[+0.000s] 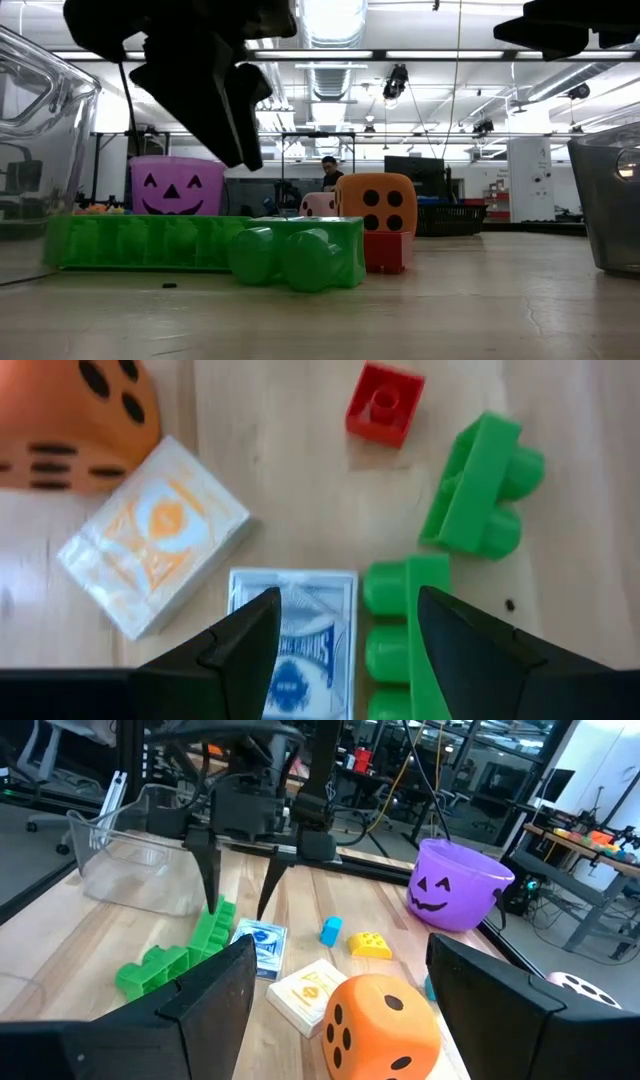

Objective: Pick & Place Toys
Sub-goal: Put the green game piece into the black bin

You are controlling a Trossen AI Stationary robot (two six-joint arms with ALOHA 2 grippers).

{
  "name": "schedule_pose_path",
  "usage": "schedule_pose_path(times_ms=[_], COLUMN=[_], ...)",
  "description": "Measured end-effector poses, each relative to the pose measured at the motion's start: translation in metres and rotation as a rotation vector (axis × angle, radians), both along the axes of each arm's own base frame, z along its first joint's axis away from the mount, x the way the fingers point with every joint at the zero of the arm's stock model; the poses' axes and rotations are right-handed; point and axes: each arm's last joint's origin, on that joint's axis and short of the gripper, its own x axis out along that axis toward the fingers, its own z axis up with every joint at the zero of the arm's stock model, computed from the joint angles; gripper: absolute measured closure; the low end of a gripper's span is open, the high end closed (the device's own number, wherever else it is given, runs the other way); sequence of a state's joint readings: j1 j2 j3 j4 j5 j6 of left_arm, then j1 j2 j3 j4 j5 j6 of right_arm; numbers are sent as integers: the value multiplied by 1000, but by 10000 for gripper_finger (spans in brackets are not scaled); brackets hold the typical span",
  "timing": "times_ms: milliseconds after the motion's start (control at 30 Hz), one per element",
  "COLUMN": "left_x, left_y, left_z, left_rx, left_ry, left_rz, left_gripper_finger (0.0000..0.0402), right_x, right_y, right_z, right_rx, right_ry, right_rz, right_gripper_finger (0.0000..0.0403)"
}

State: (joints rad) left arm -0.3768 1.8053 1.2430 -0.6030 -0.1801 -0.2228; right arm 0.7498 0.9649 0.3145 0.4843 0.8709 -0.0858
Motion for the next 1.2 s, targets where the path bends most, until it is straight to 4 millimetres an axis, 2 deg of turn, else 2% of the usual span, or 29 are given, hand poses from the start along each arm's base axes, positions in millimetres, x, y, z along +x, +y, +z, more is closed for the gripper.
schedule_pose_path(times_ms=[200,333,533,800,1200], left_x=[9,11,14,10,9], left_y=[-4,-5,-9,-13,-13], left_z=[5,3,-15,-19,-38], left_rx=[-55,-64,-103,-133,-91], left_ry=[-104,-109,-38,12,95], left_rz=[-6,-7,-33,-92,-97], left_gripper_finger=[167,167,167,167,167], right_x=[0,0,0,0,0], right_y=[0,0,0,0,0], right_z=[0,0,-1,-1,-2], right_rx=[0,8,6,8,7], right_ry=[0,-1,5,10,10], right_rz=[0,-1,-1,-2,-2], right_gripper_finger=[114,114,114,114,114])
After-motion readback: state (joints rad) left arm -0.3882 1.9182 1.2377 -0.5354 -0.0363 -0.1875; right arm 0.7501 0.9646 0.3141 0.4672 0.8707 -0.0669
